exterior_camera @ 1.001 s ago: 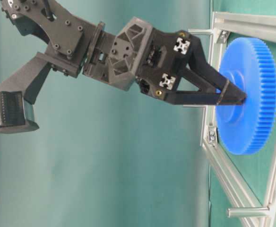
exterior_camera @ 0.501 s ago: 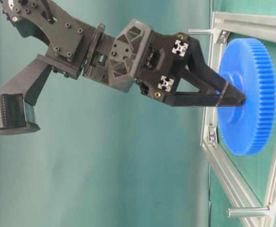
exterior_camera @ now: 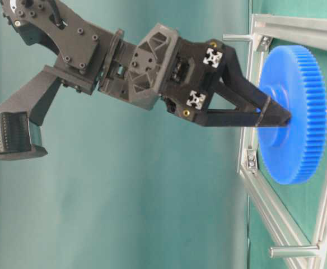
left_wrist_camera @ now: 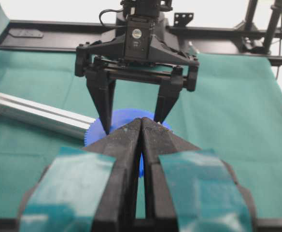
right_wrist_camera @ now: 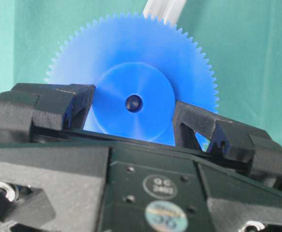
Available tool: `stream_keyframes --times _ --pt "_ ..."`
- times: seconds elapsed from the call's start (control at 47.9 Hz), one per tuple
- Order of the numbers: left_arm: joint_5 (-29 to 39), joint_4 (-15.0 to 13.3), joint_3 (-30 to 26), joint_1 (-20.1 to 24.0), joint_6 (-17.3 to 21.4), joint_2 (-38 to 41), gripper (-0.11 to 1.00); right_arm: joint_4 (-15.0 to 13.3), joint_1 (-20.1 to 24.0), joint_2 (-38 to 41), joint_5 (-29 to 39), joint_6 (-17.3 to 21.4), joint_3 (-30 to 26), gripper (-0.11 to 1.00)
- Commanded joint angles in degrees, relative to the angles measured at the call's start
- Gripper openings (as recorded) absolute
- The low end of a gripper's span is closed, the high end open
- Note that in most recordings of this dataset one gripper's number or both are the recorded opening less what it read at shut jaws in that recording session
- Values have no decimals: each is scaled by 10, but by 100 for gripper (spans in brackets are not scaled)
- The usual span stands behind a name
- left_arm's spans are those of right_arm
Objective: Find the location of the shaft and insert the gear.
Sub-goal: 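Align the gear's bore with the metal shaft, adjusting the right gripper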
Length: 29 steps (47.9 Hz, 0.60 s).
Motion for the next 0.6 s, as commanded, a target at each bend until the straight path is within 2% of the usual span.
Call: stream_keyframes --times 0.0,0.584 --pt "-2 0 -15 0 0 6 1 -4 -12 -8 -6 -1 -4 69" --pt "0 0 -16 0 -1 6 1 -4 -13 -8 -40 -1 17 69"
